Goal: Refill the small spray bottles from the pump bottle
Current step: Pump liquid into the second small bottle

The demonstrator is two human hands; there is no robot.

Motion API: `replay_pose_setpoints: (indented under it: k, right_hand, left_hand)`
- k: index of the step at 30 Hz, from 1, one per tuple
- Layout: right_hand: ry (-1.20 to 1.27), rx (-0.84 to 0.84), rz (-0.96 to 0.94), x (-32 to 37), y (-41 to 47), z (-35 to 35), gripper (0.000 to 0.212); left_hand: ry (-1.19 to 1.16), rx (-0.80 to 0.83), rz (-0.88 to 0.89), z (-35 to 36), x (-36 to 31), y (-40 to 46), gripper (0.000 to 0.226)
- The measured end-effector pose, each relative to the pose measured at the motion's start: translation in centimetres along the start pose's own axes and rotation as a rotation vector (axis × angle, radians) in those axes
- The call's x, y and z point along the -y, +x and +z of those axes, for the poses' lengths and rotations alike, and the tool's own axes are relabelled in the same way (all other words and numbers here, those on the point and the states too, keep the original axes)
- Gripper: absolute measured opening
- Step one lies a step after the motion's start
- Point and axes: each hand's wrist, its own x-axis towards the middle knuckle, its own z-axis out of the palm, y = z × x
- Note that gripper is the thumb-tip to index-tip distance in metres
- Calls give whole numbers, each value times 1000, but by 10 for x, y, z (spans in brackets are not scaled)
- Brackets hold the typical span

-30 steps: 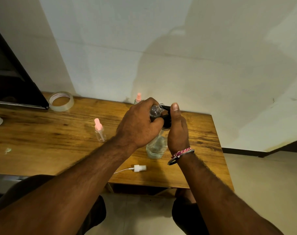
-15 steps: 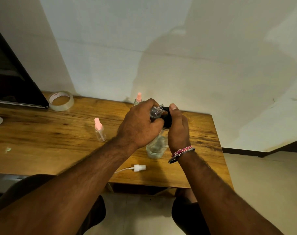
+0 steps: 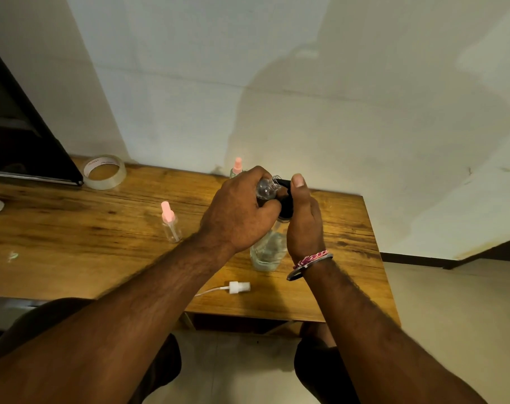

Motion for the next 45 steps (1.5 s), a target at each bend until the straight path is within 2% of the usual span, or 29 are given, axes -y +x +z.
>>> replay_pose_setpoints:
  k: [9,15,22,25,27,33,38,45]
  right_hand:
    - [9,64,2,5,-2,-1,54]
    - [30,49,39,3,1,-1,47]
    - [-37,12,53,5,3,-1,50]
    - [-35,5,68,4,3,-6,38]
    - [-25,14,67,7,0,-7,39]
    - [-44,-23,48,6,4,-6,37]
    - [-18,28,37,3,1,-1,59]
    - [-6,57,39,9,-1,-1,54]
  left_hand:
    - [-12,-8,-9,0,1,1,18]
    - [-11,-6,-9,0,-2,0,20]
    - [15,0,-3,0,0,-1,26]
    - [29,6,-11,0,0,-2,31]
    - [36,6,-12,1,0,-2,33]
    - [38,15,-9,2,1,-3,30]
    - [-8,-4,-6,0,0,-1,18]
    - [-44,2,-24,-1,-1,-1,16]
